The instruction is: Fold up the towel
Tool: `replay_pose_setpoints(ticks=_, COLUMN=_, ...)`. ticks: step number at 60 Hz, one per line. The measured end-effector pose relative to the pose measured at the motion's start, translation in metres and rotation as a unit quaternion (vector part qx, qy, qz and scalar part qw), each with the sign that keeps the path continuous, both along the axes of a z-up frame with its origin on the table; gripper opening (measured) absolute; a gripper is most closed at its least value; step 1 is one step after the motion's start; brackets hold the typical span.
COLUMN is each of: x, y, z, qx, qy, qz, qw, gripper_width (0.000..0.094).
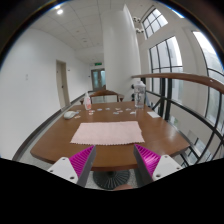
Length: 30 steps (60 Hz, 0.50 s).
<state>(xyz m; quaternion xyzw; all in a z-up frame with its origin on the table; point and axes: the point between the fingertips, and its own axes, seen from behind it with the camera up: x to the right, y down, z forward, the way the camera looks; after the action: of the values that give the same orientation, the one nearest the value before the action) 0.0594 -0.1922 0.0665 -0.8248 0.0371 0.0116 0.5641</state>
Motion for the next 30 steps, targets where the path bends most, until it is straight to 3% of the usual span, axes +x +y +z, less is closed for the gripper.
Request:
replay_pose_setpoints(ticks=13, x=-0.078, y=0.072, z=0.002, qx=-0.023, qy=0.008, qz=0.064, qw=0.998, gripper_width=0.0748)
replay_pose_setpoints(ticks=26, x=-0.158, y=0.173, z=-0.031, qx=-0.083, qy=-0.025, qz=0.092, qw=0.992, gripper_width=0.0705)
replay_pose_setpoints(ticks=30, x=-0.164, y=0.184, z=-0.046, qx=-0.104, qy=-0.032, qz=0.092, qw=0.990, gripper_width=0.0632)
